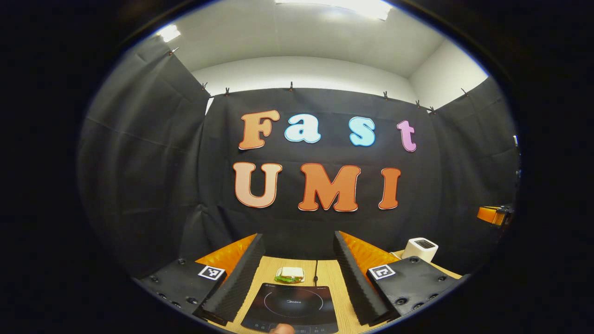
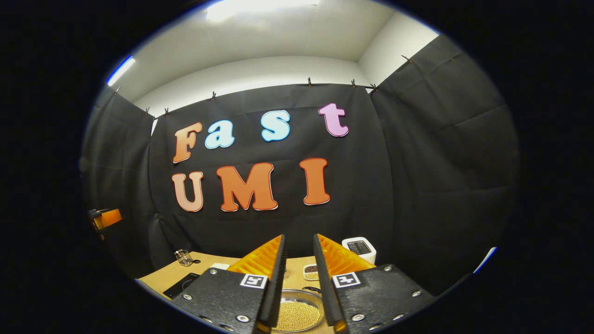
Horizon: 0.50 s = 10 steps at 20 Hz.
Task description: First push the handle of the pot to place it horizontally, then grasp the pot with both hands and set it on the induction cooktop.
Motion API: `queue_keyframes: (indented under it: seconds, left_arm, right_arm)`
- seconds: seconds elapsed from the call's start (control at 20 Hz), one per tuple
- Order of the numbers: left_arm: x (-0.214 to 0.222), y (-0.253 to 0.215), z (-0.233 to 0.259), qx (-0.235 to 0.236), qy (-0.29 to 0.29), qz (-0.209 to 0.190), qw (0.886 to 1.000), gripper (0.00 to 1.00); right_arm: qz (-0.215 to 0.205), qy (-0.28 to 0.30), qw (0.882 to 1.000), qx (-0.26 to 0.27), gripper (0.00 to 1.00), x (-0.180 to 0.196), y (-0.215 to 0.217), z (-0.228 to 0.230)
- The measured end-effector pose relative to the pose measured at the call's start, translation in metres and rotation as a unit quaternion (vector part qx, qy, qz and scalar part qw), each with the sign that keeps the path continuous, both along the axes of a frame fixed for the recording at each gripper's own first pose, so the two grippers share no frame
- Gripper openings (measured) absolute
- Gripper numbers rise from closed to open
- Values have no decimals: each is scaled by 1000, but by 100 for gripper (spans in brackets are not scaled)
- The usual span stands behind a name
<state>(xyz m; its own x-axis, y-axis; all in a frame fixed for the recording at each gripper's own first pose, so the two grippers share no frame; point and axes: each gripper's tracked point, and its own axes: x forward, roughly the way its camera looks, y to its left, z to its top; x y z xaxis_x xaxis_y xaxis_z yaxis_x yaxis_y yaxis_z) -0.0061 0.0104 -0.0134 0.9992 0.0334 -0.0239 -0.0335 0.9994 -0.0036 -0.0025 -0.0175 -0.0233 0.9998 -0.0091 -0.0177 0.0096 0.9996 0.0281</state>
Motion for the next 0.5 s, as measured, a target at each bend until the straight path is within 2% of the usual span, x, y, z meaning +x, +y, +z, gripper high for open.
queue_keyframes:
  seconds: [0.05, 0.1, 0.15, 0.2, 0.25, 0.5]
  left_arm:
    - [1, -1, 1, 1, -2, -2, 1000, 97]
    - [0, -4, 2, 1, -3, -5, 1000, 97]
    - [0, -6, 2, 2, -4, -8, 1000, 97]
    - [0, -9, 1, 4, -4, -10, 1000, 97]
    - [-1, -11, 0, 6, -4, -13, 1000, 97]
    - [-1, -16, -9, 8, 7, -18, 1000, 97]
  right_arm:
    - [-3, 2, 1000, -5, 31, 1, -1, -3]
    - [-7, 0, 1000, -7, 19, 1, -3, -2]
    - [-12, -2, 1000, -10, 14, 3, -5, -1]
    - [-14, -1, 1000, -11, 4, 2, -6, -3]
    - [-10, 1, 1000, -17, 0, 1, -4, -7]
    - [-4, 20, 999, -49, 0, -1, 4, -33]
